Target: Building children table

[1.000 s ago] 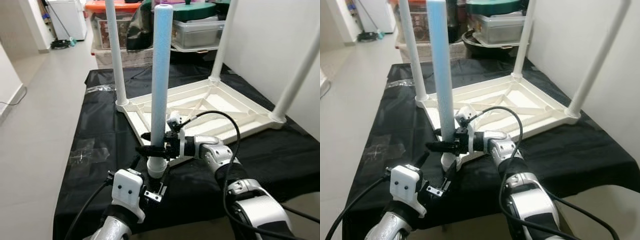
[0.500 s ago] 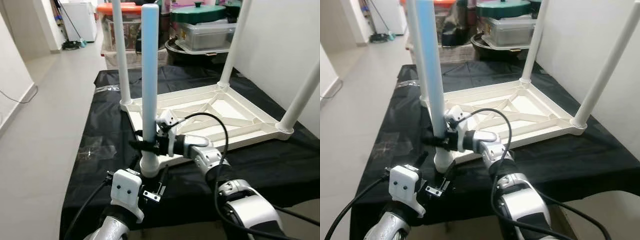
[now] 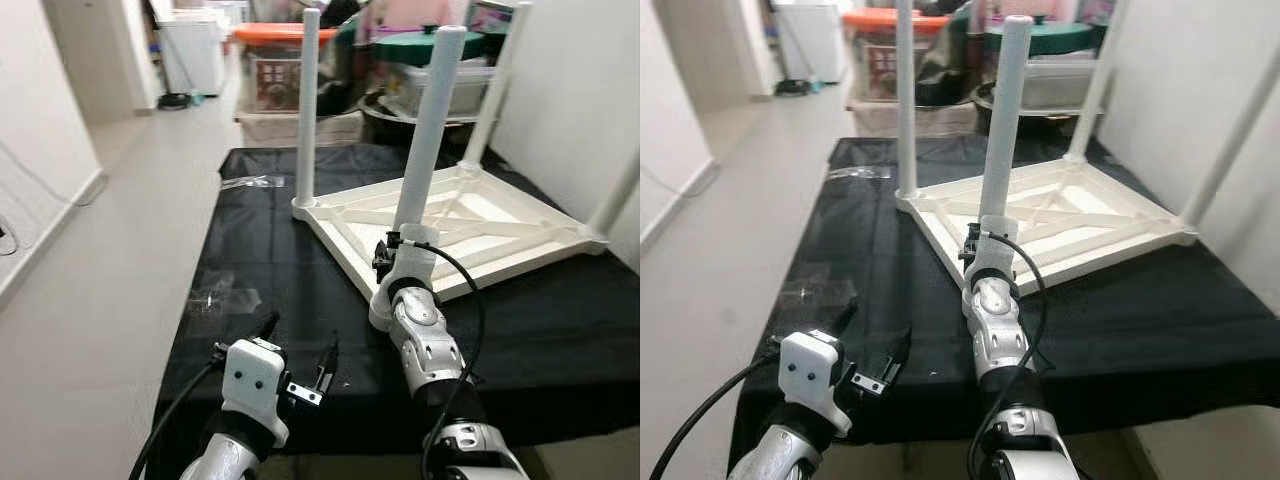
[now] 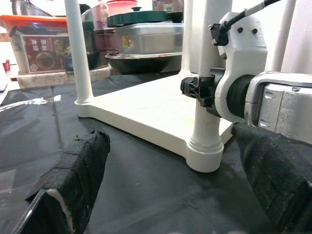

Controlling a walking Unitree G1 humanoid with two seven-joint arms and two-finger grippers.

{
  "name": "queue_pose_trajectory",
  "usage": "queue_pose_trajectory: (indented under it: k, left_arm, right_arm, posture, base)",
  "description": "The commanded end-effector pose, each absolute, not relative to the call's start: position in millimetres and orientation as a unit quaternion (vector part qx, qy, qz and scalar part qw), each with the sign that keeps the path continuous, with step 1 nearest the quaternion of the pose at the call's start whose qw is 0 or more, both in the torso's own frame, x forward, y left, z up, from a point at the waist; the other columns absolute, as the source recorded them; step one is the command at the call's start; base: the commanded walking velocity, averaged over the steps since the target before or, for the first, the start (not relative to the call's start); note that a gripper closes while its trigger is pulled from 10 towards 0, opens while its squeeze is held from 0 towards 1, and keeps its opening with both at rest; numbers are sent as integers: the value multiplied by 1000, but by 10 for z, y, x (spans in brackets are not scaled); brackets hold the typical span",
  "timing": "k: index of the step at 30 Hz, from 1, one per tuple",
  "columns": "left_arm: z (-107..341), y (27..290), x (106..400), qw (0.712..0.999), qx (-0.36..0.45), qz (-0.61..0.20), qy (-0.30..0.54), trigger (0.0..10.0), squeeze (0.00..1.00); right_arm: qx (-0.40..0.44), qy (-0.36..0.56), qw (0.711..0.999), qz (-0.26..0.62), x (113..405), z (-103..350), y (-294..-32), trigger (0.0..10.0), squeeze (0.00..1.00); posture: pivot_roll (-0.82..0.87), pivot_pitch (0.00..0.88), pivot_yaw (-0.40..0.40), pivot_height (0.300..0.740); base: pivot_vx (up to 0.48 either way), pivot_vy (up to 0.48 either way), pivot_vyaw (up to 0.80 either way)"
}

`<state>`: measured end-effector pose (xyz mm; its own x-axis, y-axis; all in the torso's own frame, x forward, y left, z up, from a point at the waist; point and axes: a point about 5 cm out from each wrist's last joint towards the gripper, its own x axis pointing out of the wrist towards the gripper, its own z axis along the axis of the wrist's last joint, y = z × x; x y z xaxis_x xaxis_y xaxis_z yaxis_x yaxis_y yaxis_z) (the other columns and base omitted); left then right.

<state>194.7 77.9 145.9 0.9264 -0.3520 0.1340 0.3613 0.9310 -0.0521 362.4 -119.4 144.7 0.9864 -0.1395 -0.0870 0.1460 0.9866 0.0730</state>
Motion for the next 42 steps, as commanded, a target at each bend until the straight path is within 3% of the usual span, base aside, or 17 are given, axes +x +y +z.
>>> queue_pose_trajectory:
  k: [1, 2, 3, 4, 5, 9, 10, 14, 18, 23, 26, 31, 32, 33, 34, 36, 42]
  left_arm:
    - [1438, 794, 1943, 982, -36, -179, -56, 10000, 0]
    - [1439, 797, 1940, 982, -36, -178, -56, 10000, 0]
    - [1439, 797, 1940, 982, -36, -178, -56, 10000, 0]
    - [1440, 799, 1938, 982, -36, -178, -56, 10000, 0]
    - [1437, 798, 1935, 982, -36, -178, -56, 10000, 0]
    - [1432, 793, 1932, 982, -36, -179, -55, 10000, 0]
    - [1430, 791, 1931, 982, -36, -179, -55, 10000, 0]
    - [1429, 789, 1932, 981, -37, -180, -55, 10000, 0]
    - [1421, 783, 1934, 981, -37, -181, -55, 10000, 0]
    - [1419, 782, 1938, 981, -37, -181, -55, 10000, 0]
    - [1416, 775, 1943, 981, -37, -181, -55, 10000, 0]
    - [1416, 768, 1940, 981, -38, -180, -56, 10000, 0]
    - [1417, 765, 1939, 981, -38, -180, -56, 10000, 0]
    - [1417, 765, 1939, 981, -38, -180, -56, 10000, 0]
    - [1416, 764, 1937, 981, -38, -180, -56, 10000, 0]
    - [1416, 763, 1936, 981, -38, -180, -56, 10000, 0]
    - [1412, 766, 1934, 982, -39, -178, -55, 10000, 0]
  right_arm:
    - [87, 81, 992, -48, 3548, 1278, -938, 0, 0]
    - [101, 75, 992, -3, 3563, 1296, -804, 10000, 0]
    - [101, 75, 992, -3, 3563, 1296, -804, 10000, 0]
    - [102, 61, 992, 35, 3575, 1328, -721, 10000, 259]
    - [115, 48, 990, 63, 3595, 1360, -679, 10000, 1000]
    - [128, 29, 987, 88, 3625, 1420, -695, 10000, 1000]
    - [133, 20, 983, 127, 3658, 1458, -720, 10000, 0]
    - [153, 21, 959, 236, 3689, 1527, -779, 10000, 0]
    - [105, 65, 880, 458, 3610, 1513, -839, 10000, 0]
    - [102, 84, 840, 527, 3566, 1517, -842, 10000, 0]
    - [63, 110, 760, 637, 3453, 1480, -756, 10000, 0]
    - [42, 116, 720, 683, 3426, 1501, -629, 10000, 0]
    - [42, 113, 717, 687, 3430, 1518, -594, 6196, 0]
    - [42, 113, 717, 687, 3430, 1518, -594, 6196, 0]
    - [48, 109, 719, 684, 3437, 1534, -555, 1255, 0]
    - [52, 105, 719, 685, 3440, 1548, -533, 0, 0]
    - [33, 74, 812, 578, 3567, 1527, -544, 0, 0]
  posture:
    - [83, 0, -21, 740]
    - [83, 0, -21, 740]
    - [83, 0, -21, 740]
    - [83, 0, -21, 740]
    - [85, 0, -22, 740]
    - [82, 0, -21, 740]
    - [82, 0, -21, 740]
    - [82, 0, -21, 740]
    - [82, 0, -18, 740]
    - [82, 0, -21, 740]
    - [87, 0, -28, 740]
    - [91, 0, -31, 740]
    - [94, 0, -33, 740]
    - [94, 0, -33, 740]
    - [94, 0, -33, 740]
    - [94, 0, -33, 740]
    - [86, 0, -33, 740]
  base:
    - [0, 0, 0]
    - [0, 0, 0]
    - [0, 0, 0]
    - [0, 0, 0]
    - [0, 0, 0]
    - [0, 0, 0]
    - [0, 0, 0]
    - [0, 0, 0]
    - [0, 0, 0]
    - [0, 0, 0]
    - [0, 0, 0]
    - [0, 0, 0]
    - [0, 0, 0]
    - [0, 0, 0]
    - [0, 0, 0]
    - [0, 0, 0]
    - [0, 0, 0]
